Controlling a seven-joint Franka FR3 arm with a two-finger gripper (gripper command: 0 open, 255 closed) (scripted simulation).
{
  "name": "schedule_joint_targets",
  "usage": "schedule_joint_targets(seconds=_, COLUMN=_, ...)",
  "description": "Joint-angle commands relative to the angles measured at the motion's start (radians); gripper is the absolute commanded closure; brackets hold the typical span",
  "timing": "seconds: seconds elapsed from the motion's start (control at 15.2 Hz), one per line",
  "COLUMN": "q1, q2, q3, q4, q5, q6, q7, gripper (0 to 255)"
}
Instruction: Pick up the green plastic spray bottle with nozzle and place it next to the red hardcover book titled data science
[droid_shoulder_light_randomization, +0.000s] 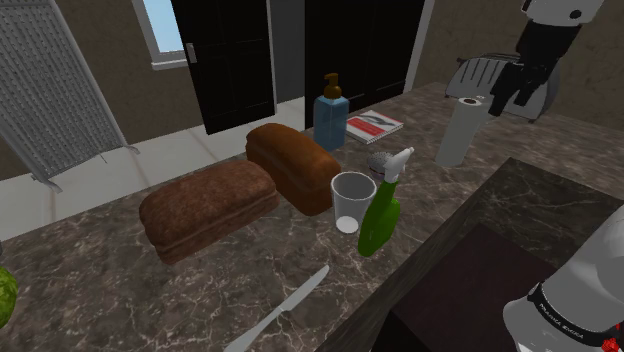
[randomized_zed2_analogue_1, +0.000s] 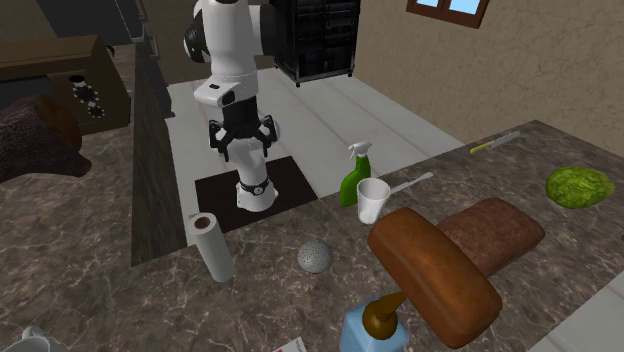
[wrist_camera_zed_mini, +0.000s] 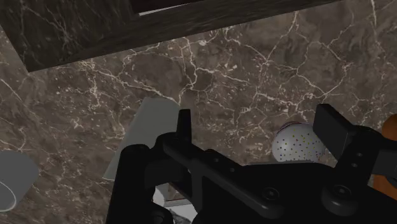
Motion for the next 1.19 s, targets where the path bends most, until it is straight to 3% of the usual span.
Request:
schedule_joint_targets(seconds=0.0, q1=0.0, q2=0.0, q3=0.0, q4=0.0, q5=0.0, q6=0.0, q7=0.0, gripper=0)
schedule_joint_targets(seconds=0.53, q1=-0.077, q2=-0.102, q3=0.25, q4=-0.038, q5=0.196, q6=-0.056, q7=0.497, gripper=0)
schedule_joint_targets(seconds=1.12, q1=-0.208, q2=-0.04, q3=0.551, q4=0.082, q5=0.411, q6=-0.056, q7=1.061, gripper=0)
